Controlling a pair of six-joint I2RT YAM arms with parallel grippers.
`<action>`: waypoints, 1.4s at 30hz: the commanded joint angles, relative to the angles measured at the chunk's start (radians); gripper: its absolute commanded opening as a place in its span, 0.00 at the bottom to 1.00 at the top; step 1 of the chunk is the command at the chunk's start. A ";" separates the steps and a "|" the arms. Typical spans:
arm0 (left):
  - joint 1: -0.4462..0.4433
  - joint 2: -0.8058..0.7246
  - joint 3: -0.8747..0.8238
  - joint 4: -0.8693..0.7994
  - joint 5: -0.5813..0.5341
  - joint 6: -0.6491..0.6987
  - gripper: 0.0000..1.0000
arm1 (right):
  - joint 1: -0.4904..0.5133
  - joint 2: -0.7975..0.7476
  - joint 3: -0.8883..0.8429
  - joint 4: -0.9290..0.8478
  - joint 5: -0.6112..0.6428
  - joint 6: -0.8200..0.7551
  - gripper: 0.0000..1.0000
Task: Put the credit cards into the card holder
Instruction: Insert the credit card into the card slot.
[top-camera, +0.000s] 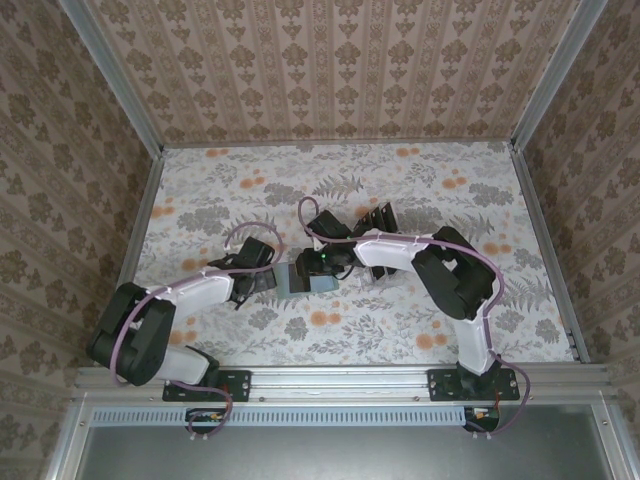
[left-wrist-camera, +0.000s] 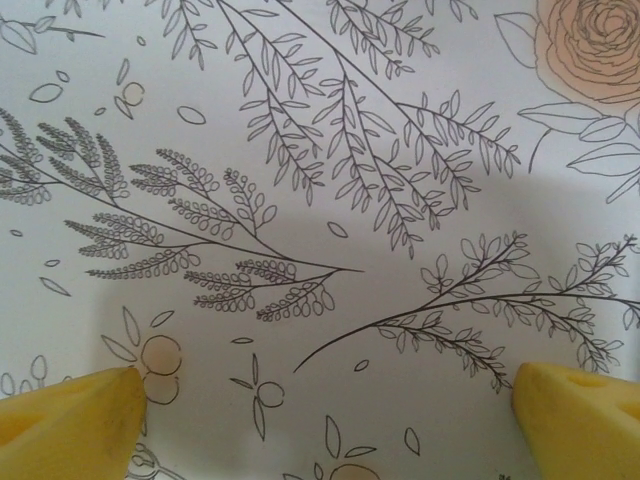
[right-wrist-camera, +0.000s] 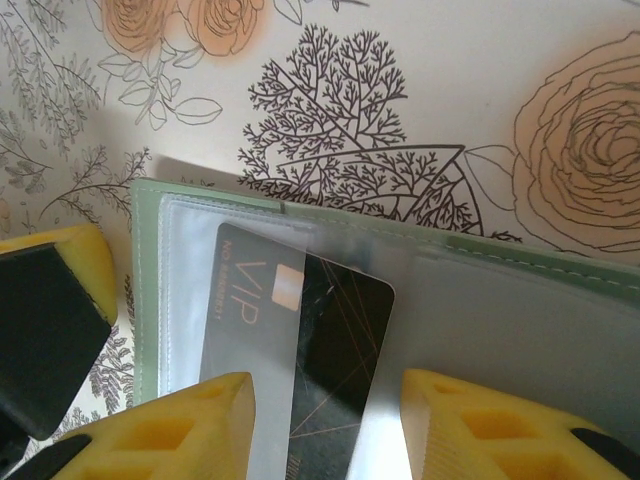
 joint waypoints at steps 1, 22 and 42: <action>0.006 0.023 -0.002 0.006 0.011 0.017 0.97 | 0.002 0.023 0.031 0.023 -0.031 0.025 0.44; 0.005 0.057 0.006 0.041 0.030 0.020 0.97 | 0.035 0.078 0.102 0.034 -0.086 0.051 0.34; 0.005 0.057 0.004 0.045 0.031 0.024 0.97 | 0.021 -0.006 0.044 -0.029 0.004 -0.007 0.46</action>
